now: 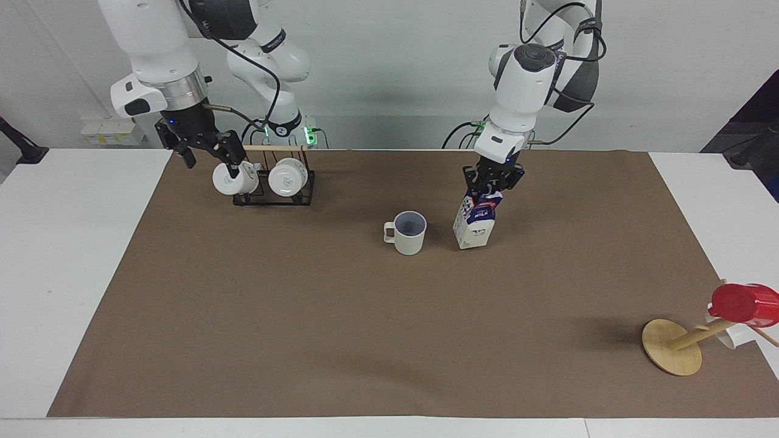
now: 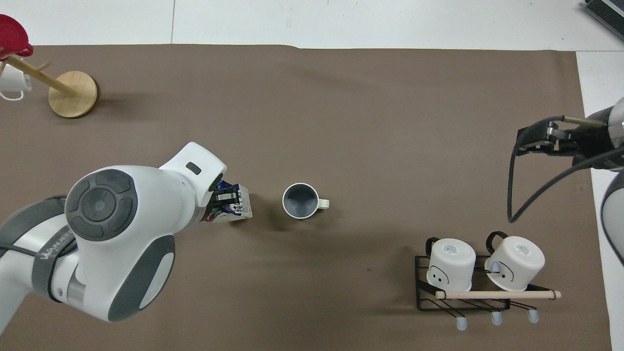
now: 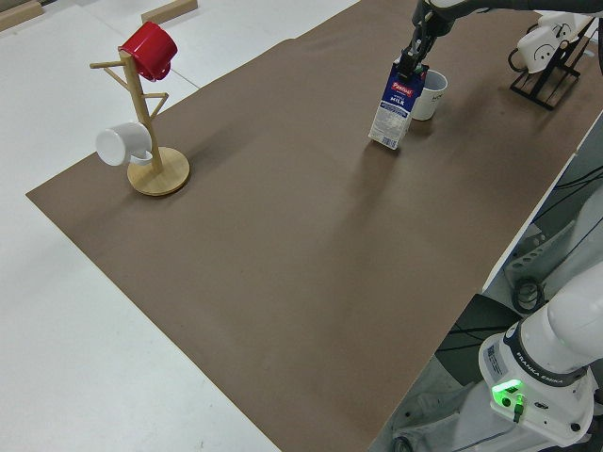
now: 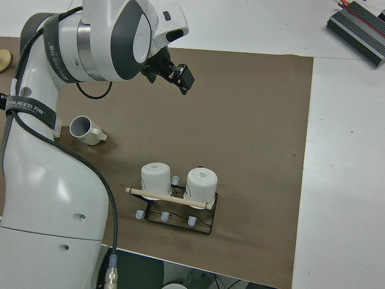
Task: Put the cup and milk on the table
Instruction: 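Lower the milk carton onto the table and open the left gripper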
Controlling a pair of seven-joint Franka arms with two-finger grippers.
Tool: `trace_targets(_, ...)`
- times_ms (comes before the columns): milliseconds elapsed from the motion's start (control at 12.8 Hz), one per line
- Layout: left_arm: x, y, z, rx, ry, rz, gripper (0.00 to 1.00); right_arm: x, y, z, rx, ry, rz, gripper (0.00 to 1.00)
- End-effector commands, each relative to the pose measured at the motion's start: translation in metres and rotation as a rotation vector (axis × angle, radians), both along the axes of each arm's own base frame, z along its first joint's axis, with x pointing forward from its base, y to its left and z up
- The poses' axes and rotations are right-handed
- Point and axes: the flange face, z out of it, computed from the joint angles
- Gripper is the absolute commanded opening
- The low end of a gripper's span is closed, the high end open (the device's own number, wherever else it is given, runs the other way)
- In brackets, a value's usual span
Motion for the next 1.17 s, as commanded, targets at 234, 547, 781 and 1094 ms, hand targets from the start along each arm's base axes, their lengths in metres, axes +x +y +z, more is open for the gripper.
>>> trace_targets(234, 0.010, -0.021, -0.032, 0.000, -0.005, 0.025, 0.40, -0.001, 0.009, 0.023, 0.033, 0.047, 0.050, 1.00)
trace_targets(547, 0.010, -0.019, -0.023, 0.009, -0.009, 0.010, 1.00, -0.004, 0.005, 0.023, 0.020, 0.040, 0.108, 1.00)
trace_targets(781, 0.016, -0.009, 0.037, 0.031, 0.026, 0.015, 1.00, -0.004, 0.003, 0.020, 0.019, 0.045, 0.111, 1.00)
trace_targets(1094, 0.035, 0.040, 0.091, 0.048, 0.036, -0.023, 1.00, -0.004, 0.002, 0.020, 0.012, 0.045, 0.138, 1.00)
